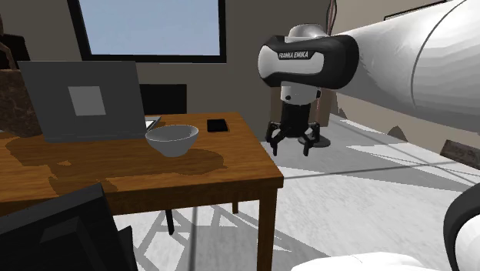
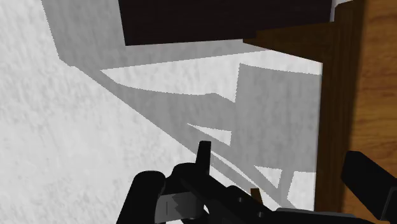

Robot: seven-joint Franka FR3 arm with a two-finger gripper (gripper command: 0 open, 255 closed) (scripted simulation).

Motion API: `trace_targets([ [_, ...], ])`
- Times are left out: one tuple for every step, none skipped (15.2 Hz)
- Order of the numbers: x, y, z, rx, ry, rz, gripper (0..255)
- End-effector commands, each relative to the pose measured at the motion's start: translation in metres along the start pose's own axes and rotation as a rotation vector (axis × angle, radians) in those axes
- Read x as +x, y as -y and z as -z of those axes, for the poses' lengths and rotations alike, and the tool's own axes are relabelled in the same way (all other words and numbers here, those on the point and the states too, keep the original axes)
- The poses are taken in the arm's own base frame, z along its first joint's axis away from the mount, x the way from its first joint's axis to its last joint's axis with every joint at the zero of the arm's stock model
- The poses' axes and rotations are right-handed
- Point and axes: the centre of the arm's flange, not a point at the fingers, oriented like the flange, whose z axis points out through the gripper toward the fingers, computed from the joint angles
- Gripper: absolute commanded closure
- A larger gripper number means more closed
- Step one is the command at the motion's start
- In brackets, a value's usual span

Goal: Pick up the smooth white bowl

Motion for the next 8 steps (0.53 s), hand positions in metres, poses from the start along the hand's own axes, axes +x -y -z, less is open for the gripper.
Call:
trace_targets([
  [0.000, 0.000, 0.000, 0.000, 0.000, 0.000, 0],
  [0.006, 0.011, 0.004, 0.002, 0.001, 0.015, 0],
  [0.011, 0.022, 0.008, 0.004, 0.002, 0.030, 0],
  [0.016, 0.033, 0.012, 0.006, 0.004, 0.045, 0],
  [0.021, 0.045, 0.016, 0.008, 0.005, 0.060, 0],
  [0.026, 0.056, 0.020, 0.011, 0.006, 0.075, 0],
  [0.031, 0.067, 0.024, 0.013, 0.007, 0.090, 0],
  [0.036, 0.079, 0.028, 0.015, 0.008, 0.106, 0],
])
